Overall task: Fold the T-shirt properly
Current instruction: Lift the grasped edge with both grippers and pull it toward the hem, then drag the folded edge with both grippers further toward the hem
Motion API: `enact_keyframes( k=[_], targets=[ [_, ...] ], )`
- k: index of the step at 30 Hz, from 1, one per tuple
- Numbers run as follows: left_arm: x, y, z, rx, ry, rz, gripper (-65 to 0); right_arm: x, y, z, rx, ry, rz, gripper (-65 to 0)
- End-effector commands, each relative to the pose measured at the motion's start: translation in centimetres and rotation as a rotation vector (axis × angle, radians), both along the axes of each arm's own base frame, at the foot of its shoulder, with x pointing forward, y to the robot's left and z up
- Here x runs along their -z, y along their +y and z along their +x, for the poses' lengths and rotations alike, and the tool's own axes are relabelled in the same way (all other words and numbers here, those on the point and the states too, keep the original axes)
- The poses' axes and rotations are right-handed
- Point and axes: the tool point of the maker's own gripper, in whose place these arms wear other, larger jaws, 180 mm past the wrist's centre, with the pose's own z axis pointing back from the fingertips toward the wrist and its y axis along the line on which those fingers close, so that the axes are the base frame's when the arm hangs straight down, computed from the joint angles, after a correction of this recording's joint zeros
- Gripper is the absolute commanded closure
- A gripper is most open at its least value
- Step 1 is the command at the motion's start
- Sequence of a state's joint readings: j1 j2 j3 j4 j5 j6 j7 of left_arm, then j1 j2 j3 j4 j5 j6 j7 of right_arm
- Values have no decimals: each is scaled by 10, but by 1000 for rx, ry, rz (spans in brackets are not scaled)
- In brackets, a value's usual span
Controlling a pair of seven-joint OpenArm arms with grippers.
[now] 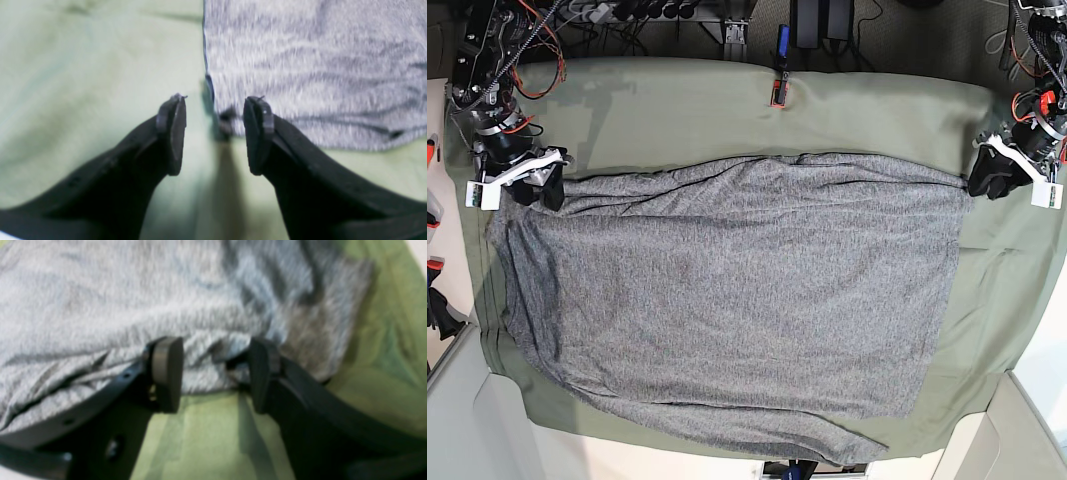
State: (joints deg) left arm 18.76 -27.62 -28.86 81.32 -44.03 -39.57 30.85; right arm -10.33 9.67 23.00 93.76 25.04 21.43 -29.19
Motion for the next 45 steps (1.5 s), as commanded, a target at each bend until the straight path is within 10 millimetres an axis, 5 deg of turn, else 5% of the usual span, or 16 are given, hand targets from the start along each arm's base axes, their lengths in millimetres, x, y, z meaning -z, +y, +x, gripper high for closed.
enact_keyframes(
  k=[1, 10, 26, 33, 40, 43, 45],
  targets=[
    [-11, 3, 2, 6, -33, -1, -311, -12, -9, 3, 28, -43, 5, -315],
    [-1, -6, -8, -14, -31, -33, -310, -5, -38, -19, 170, -31, 32, -315],
    [14, 3, 13, -69, -27, -66, -383, -9, -47, -4, 213, -83, 6, -315],
    [26, -21, 15, -12, -2, -90, -383, -10, -48, -1, 211, -92, -9, -315],
    [34, -31, 16, 29, 20, -64, -382, 19, -47, 8, 223, -33, 48, -315],
    [34, -31, 16, 32, 24, -57, -338, 22, -42, 12, 200, -35, 63, -315],
    [36, -30, 14, 38, 35, -39, -204, 18, -42, 15, 200, -44, 60, -314]
  ],
)
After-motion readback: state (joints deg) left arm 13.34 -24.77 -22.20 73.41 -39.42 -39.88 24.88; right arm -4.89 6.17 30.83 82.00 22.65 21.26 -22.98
